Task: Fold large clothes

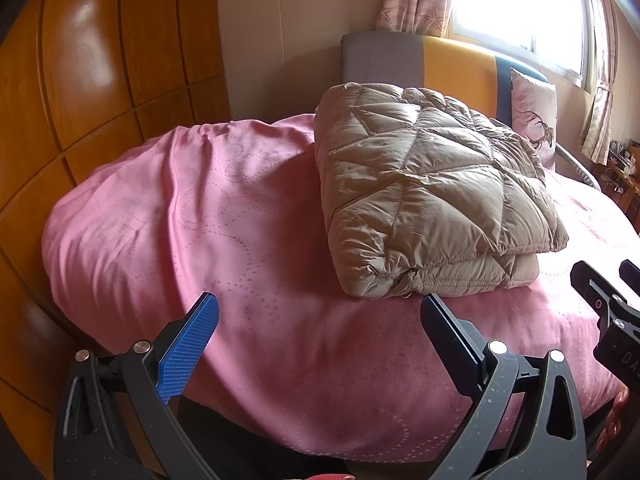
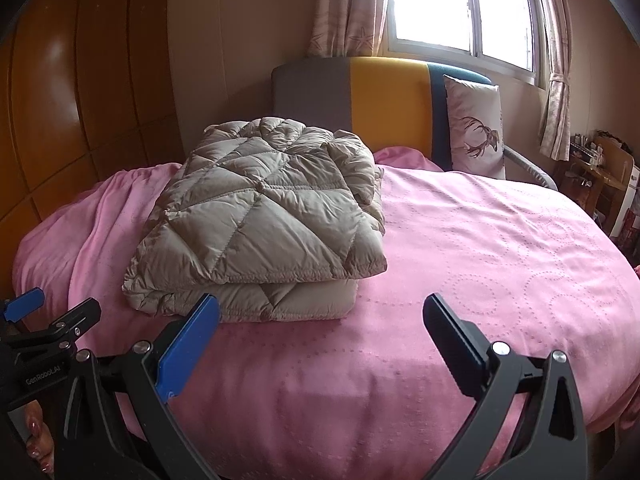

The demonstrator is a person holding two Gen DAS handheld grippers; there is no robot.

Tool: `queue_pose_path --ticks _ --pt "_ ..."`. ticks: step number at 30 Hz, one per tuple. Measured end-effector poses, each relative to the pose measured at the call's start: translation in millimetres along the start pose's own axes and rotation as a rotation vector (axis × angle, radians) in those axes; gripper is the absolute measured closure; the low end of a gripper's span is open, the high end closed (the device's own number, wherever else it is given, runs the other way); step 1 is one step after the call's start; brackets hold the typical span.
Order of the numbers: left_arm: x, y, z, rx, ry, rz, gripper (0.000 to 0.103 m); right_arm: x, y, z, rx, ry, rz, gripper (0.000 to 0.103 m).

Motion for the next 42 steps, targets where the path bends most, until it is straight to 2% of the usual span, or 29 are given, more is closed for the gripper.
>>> queue_pose_path --ticks 42 --pt "-5.5 -8.2 -2.7 0.025 -0.002 0.008 0.003 -1.6 -14.9 -4.2 0.041 -0.027 0.012 0.002"
Point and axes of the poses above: each gripper's, at about its wrist camera, not at the fingertips, and y roughly against the way its jaws point, x to its left, z to its top, the point moved 2 cm from there along -y, roughly the way its jaws point, and after that the axes turned 2 degrees about x, right-handed, at the moved point
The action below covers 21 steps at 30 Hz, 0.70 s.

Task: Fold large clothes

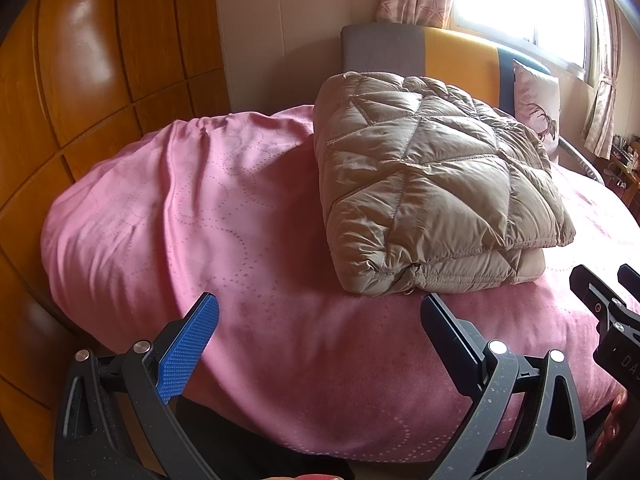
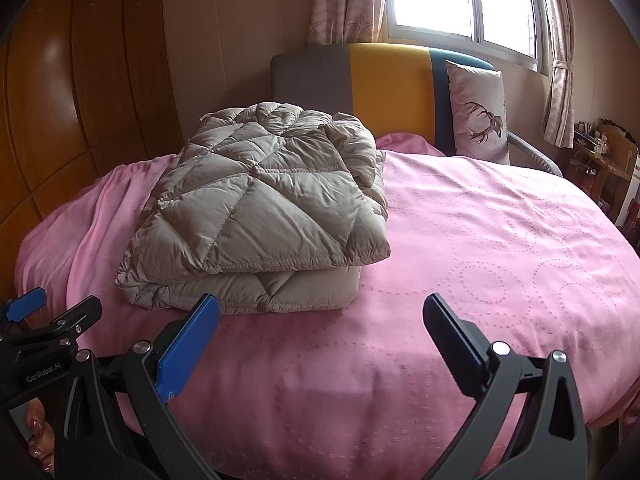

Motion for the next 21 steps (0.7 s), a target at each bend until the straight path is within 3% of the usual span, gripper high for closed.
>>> queue_pose_path --ticks 21 --pt "-3.3 -7.7 0.1 0.027 -0.005 -0.014 0.003 -2.0 -8.1 -4.3 0.030 -0.005 0.009 0.002"
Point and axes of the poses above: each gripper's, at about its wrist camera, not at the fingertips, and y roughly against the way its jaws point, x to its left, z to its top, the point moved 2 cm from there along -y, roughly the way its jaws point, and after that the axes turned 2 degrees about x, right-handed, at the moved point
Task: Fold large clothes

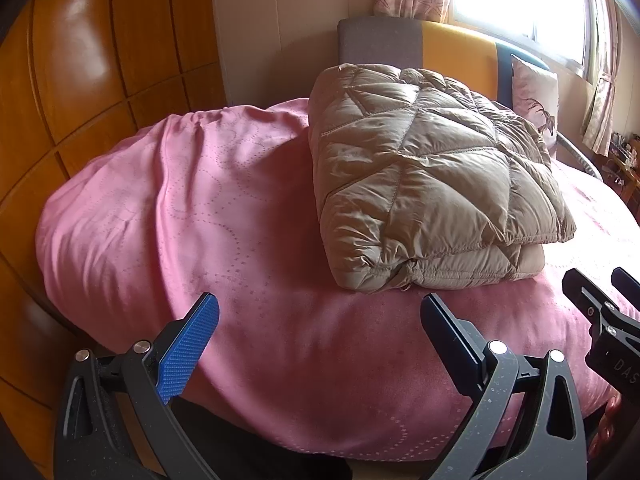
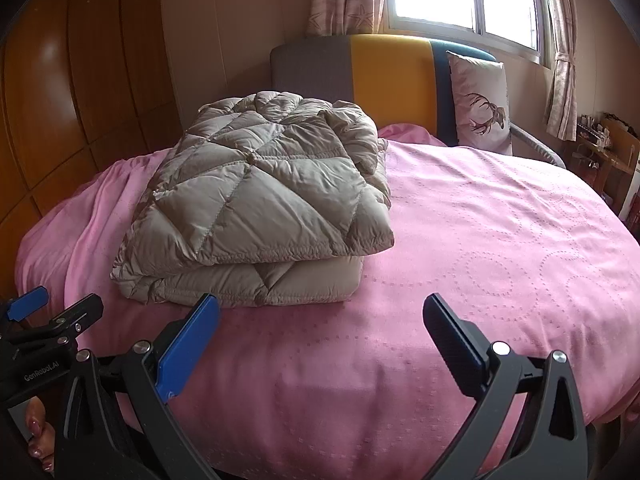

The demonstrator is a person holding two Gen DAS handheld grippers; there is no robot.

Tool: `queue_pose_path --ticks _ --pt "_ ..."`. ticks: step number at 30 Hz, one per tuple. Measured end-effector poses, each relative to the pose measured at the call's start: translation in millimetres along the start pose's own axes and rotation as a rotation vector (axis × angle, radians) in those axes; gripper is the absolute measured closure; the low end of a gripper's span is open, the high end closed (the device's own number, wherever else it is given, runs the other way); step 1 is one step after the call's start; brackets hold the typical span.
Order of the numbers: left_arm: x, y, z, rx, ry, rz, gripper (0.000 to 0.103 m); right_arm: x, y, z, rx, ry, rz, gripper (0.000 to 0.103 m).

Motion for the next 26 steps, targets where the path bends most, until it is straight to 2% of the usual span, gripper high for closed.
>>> queue_pose_path --ticks 17,22,26 --pt "-2.8 -6.5 2.1 0.003 0.006 0.023 0.003 -7.9 -8.4 1.5 0.013 -0.007 -0.001 0.002" --pt "0.7 -16.1 3.1 0.051 0.013 0.034 0.003 -39.9 -22.8 20.1 0.009 -0.058 -0.057 0.002" --pt "6.2 -27.0 2.0 0.108 0.031 0.008 0.003 -98.8 -61.5 47.9 0.051 -0.100 -0.209 0.002"
Point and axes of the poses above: each gripper's, at about its wrist camera, not at the fingertips, and y roughly against the way its jaws point, x to its left, z to its top, the point moved 2 cm from there along -y, roughly the way its jaws point, and after that the axes turned 2 degrees about x, right-handed, at the moved point
